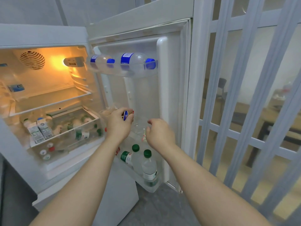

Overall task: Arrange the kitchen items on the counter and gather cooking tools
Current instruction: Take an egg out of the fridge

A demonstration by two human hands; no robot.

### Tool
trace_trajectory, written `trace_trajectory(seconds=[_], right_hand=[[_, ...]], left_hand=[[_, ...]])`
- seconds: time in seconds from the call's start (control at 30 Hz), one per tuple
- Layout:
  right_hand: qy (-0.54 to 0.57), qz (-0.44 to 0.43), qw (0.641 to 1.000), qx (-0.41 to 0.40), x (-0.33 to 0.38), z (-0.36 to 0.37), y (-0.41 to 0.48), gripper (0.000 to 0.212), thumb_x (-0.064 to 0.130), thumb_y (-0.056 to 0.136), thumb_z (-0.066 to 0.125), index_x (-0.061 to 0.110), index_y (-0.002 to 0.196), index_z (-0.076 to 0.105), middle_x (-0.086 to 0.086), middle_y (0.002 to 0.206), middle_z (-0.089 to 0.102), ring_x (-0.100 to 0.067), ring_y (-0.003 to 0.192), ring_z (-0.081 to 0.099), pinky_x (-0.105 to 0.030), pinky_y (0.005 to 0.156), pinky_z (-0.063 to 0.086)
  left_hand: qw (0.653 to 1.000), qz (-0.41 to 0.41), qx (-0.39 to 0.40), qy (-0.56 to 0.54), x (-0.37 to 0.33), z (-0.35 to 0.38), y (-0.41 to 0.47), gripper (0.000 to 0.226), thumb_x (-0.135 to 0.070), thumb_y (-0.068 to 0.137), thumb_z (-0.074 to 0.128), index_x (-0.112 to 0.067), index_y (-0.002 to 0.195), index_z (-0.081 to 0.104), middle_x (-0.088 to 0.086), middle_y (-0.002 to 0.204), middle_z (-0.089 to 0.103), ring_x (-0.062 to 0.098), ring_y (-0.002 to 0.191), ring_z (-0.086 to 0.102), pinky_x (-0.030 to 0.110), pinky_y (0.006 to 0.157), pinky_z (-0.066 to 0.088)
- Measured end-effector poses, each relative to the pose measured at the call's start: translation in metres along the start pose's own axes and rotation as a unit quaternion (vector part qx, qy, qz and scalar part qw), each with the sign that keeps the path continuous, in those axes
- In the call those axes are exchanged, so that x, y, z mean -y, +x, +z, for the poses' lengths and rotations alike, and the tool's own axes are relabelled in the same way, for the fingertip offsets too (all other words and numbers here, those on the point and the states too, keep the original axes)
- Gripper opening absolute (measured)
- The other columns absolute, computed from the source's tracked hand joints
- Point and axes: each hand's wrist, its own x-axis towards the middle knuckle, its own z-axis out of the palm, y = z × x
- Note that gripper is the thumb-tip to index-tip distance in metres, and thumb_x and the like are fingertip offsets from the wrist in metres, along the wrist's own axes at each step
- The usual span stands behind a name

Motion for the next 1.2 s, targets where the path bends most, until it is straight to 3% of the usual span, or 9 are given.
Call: trace_trajectory(seconds=[0.03, 0.13, 0.3, 0.5, 0.67, 0.77, 0.87, 0.97, 1.2], right_hand=[[-0.032, 0.002, 0.999, 0.019, 0.003, -0.001, 0.004, 0.029, 0.016, 0.095, 0.047, 0.014, 0.119, 0.064, -0.007, 0.124, 0.061, -0.030, 0.108, 0.060, -0.034, 0.078, 0.046], [-0.126, 0.012, 0.988, 0.084, 0.018, -0.004, 0.014, 0.013, 0.007, 0.086, 0.056, 0.015, 0.095, 0.062, -0.009, 0.111, 0.066, -0.032, 0.095, 0.062, -0.032, 0.070, 0.046], [-0.198, 0.034, 0.968, 0.150, 0.029, -0.013, 0.027, 0.032, 0.009, 0.084, 0.067, 0.014, 0.116, 0.063, -0.007, 0.118, 0.064, -0.030, 0.105, 0.062, -0.033, 0.070, 0.045], [-0.180, 0.041, 0.971, 0.153, 0.033, -0.013, 0.025, 0.022, 0.002, 0.077, 0.067, 0.017, 0.092, 0.059, -0.006, 0.095, 0.056, -0.029, 0.083, 0.053, -0.032, 0.067, 0.044], [-0.095, 0.035, 0.992, 0.069, 0.025, -0.006, 0.021, 0.011, 0.007, 0.084, 0.057, 0.015, 0.090, 0.062, -0.005, 0.095, 0.061, -0.029, 0.079, 0.054, -0.029, 0.065, 0.043], [0.057, 0.011, 0.998, -0.022, 0.021, 0.001, 0.017, 0.014, 0.020, 0.092, 0.046, 0.024, 0.093, 0.060, 0.000, 0.099, 0.066, -0.023, 0.085, 0.057, -0.033, 0.068, 0.049], [0.295, 0.023, 0.950, -0.098, 0.022, 0.000, 0.003, 0.015, 0.029, 0.093, 0.045, 0.035, 0.085, 0.056, -0.006, 0.101, 0.064, -0.022, 0.087, 0.064, -0.043, 0.072, 0.059], [0.434, 0.053, 0.889, -0.135, 0.019, -0.010, -0.012, 0.023, 0.019, 0.100, 0.046, 0.033, 0.086, 0.057, -0.016, 0.111, 0.056, -0.024, 0.082, 0.069, -0.031, 0.052, 0.059], [0.398, 0.079, 0.885, -0.228, -0.007, -0.039, -0.044, 0.015, 0.019, 0.091, 0.067, 0.021, 0.100, 0.054, 0.008, 0.093, 0.058, -0.002, 0.077, 0.057, -0.015, 0.065, 0.044]], left_hand=[[0.998, -0.020, 0.001, -0.062, -0.001, -0.002, -0.006, 0.012, -0.014, 0.094, 0.065, -0.018, 0.105, 0.069, -0.008, 0.082, 0.068, -0.003, 0.075, 0.067, 0.013, 0.075, 0.053], [0.977, -0.077, 0.001, -0.201, 0.004, -0.008, -0.016, 0.012, -0.008, 0.095, 0.063, -0.012, 0.105, 0.068, 0.001, 0.085, 0.072, 0.017, 0.075, 0.074, 0.036, 0.077, 0.062], [0.970, -0.086, -0.005, -0.227, 0.003, -0.018, -0.029, 0.017, -0.011, 0.098, 0.059, -0.027, 0.095, 0.064, 0.005, 0.091, 0.073, 0.019, 0.065, 0.072, 0.028, 0.061, 0.057], [0.972, -0.096, -0.015, -0.215, 0.007, -0.033, -0.038, 0.008, -0.015, 0.098, 0.061, -0.020, 0.103, 0.064, 0.001, 0.092, 0.075, 0.016, 0.063, 0.070, 0.027, 0.058, 0.054], [0.968, -0.101, -0.016, -0.231, 0.002, -0.040, -0.041, 0.013, -0.016, 0.097, 0.063, -0.009, 0.107, 0.059, 0.001, 0.092, 0.076, 0.010, 0.055, 0.063, 0.021, 0.050, 0.048], [0.969, -0.094, -0.021, -0.229, -0.006, -0.043, -0.045, 0.014, -0.022, 0.098, 0.062, -0.011, 0.106, 0.061, -0.002, 0.087, 0.077, 0.008, 0.052, 0.058, 0.022, 0.050, 0.046], [0.969, -0.077, -0.015, -0.234, -0.019, -0.042, -0.052, 0.012, -0.026, 0.098, 0.061, -0.015, 0.099, 0.064, 0.001, 0.083, 0.075, 0.007, 0.050, 0.053, 0.021, 0.050, 0.045], [0.971, -0.059, 0.003, -0.233, -0.029, -0.040, -0.059, 0.011, -0.027, 0.101, 0.056, -0.021, 0.095, 0.062, 0.001, 0.081, 0.073, 0.006, 0.050, 0.051, 0.023, 0.052, 0.045], [0.961, -0.058, 0.042, -0.269, -0.044, -0.027, -0.072, 0.019, -0.025, 0.104, 0.047, -0.022, 0.092, 0.061, 0.000, 0.076, 0.069, 0.012, 0.054, 0.050, 0.026, 0.052, 0.041]])
